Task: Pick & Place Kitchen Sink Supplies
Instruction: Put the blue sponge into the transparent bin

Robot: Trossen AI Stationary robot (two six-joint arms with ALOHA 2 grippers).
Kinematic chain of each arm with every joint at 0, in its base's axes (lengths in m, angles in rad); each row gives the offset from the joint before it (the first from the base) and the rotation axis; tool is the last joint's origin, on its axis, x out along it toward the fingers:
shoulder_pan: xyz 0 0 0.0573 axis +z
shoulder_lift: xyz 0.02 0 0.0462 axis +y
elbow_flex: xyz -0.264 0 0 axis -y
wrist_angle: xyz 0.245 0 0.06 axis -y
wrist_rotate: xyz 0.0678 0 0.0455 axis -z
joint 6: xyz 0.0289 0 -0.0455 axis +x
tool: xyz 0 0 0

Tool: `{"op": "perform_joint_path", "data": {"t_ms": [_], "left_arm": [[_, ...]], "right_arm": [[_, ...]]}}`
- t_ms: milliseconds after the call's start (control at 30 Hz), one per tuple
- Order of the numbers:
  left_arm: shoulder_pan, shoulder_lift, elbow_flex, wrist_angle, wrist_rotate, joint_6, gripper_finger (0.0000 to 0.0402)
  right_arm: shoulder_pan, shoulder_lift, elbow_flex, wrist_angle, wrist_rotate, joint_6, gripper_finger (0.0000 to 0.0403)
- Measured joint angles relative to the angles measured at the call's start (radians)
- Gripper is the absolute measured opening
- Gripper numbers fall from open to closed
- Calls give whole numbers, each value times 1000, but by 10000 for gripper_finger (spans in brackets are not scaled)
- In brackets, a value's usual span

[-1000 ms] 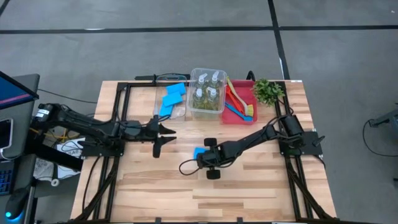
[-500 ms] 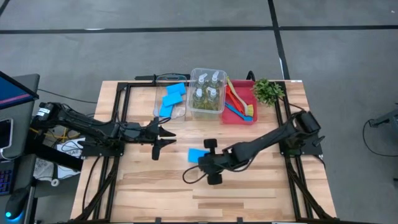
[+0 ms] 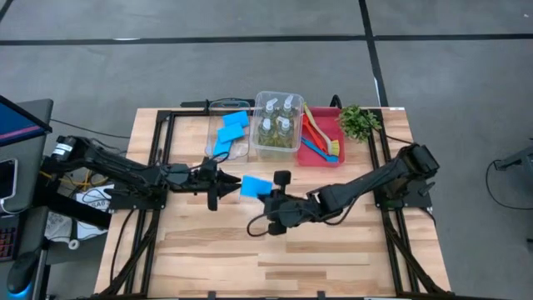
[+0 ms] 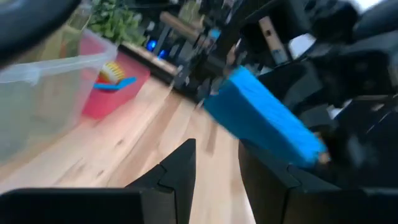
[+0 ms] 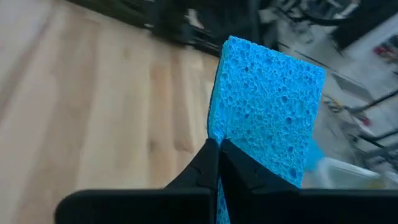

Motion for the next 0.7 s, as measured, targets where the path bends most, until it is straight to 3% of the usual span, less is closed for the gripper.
{"op": "perform_joint_path", "data": {"t_ms": [267,433,700], "left_arm": [[0,69,0,160,-2,-104,122],[0,68,0,175,-9,-104,122],[0,68,0,176,-106,-101,122]], "right_arm": [[-32,3,0,-105,43,37,0],[-31,4,0,-113,43,41,0],[-36,4,0,-72,42,8,0]]}}
